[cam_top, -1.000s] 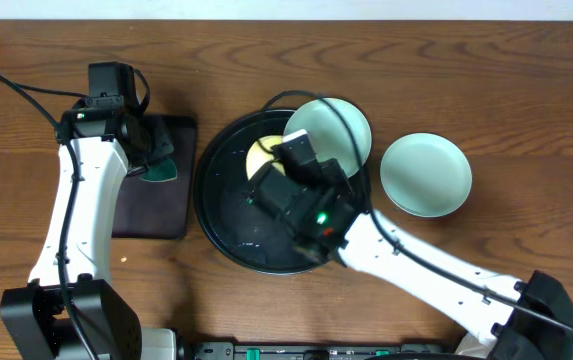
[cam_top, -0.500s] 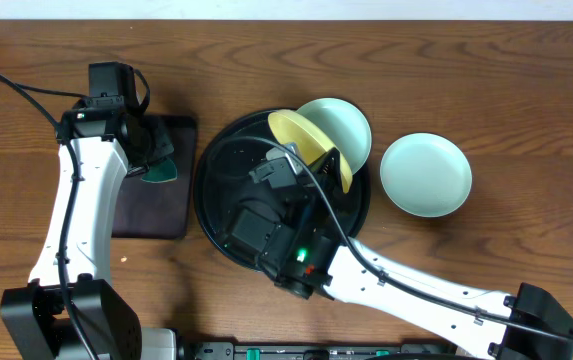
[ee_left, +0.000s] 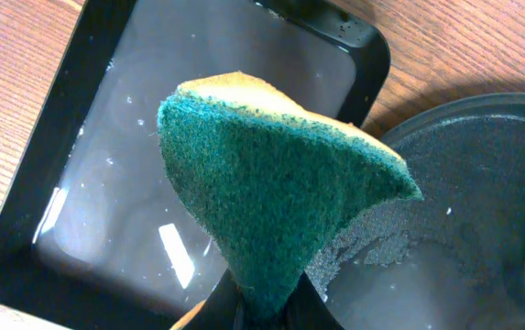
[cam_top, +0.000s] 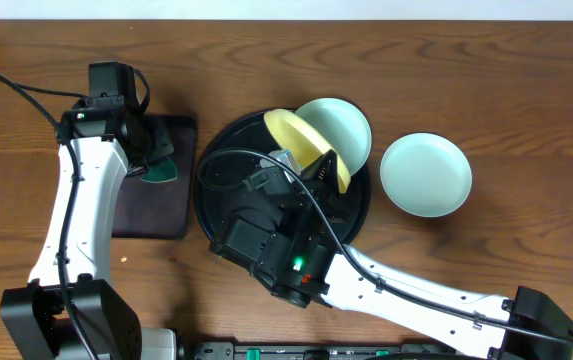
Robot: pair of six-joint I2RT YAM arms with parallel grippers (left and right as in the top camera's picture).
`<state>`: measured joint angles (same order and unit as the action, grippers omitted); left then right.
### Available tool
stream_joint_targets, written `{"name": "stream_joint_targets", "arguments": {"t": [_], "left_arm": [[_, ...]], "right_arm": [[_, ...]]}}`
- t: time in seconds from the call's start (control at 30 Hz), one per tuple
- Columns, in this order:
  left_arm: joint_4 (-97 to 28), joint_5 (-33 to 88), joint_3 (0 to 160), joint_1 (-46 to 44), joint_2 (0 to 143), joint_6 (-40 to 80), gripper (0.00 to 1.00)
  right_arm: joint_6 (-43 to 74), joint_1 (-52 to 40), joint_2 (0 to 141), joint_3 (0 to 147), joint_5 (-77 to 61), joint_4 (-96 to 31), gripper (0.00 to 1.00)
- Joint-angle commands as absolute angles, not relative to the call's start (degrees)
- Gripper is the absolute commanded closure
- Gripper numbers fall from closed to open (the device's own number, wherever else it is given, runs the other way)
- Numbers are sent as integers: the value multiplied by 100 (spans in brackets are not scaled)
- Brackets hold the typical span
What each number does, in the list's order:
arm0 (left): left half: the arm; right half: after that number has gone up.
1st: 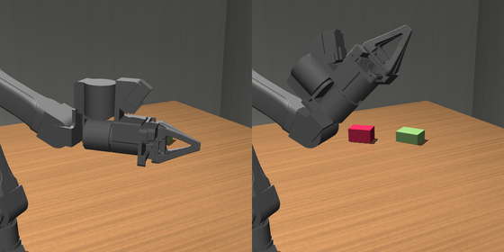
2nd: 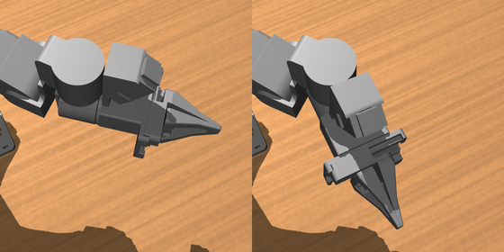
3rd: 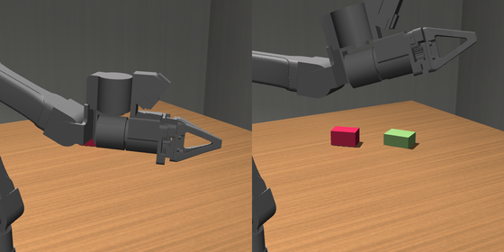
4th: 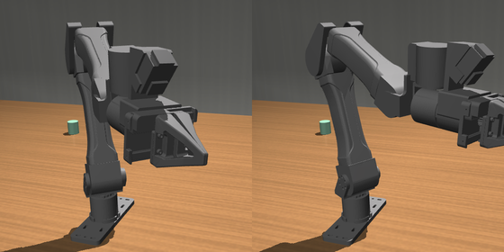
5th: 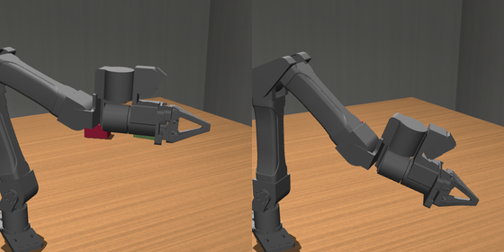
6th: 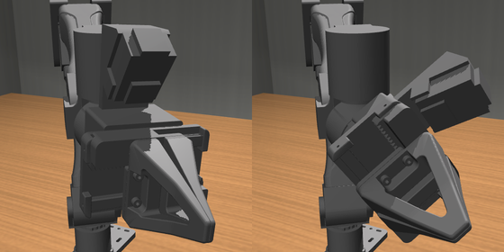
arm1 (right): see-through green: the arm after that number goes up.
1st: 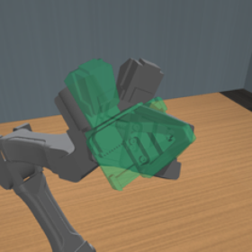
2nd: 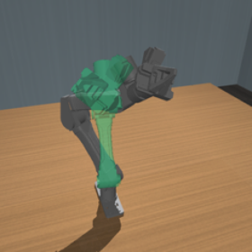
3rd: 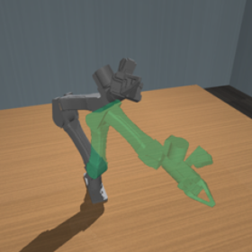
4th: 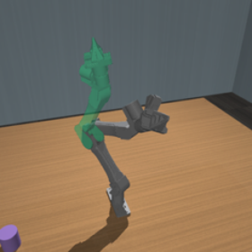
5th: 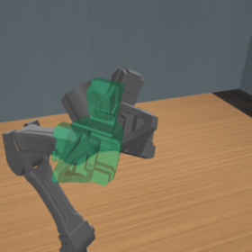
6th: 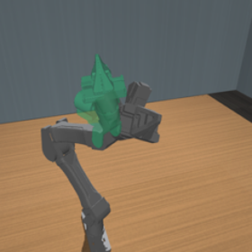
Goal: Clean dirty plates on tray and stack at the side
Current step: 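Lift the yellow plate with the right gripper and carry it right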
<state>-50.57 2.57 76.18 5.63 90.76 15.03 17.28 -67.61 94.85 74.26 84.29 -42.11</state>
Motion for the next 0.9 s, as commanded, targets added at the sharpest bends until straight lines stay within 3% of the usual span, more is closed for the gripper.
{"name": "stream_joint_targets", "arguments": {"t": [0.0,0.3,0.6,0.87], "left_arm": [[-5054,165,7703,582,9067,1533,92],[-5057,165,7703,582,9067,1533,92],[-5057,165,7703,582,9067,1533,93],[-5076,165,7703,582,9067,1533,93]], "right_arm": [[1710,-6757,9349,7542,7706,-4182,99],[1929,-5867,9347,7542,3564,-4209,99],[1789,-3903,8997,7544,-213,-4213,99],[1791,-1927,8685,7544,-1522,-4733,99]]}}
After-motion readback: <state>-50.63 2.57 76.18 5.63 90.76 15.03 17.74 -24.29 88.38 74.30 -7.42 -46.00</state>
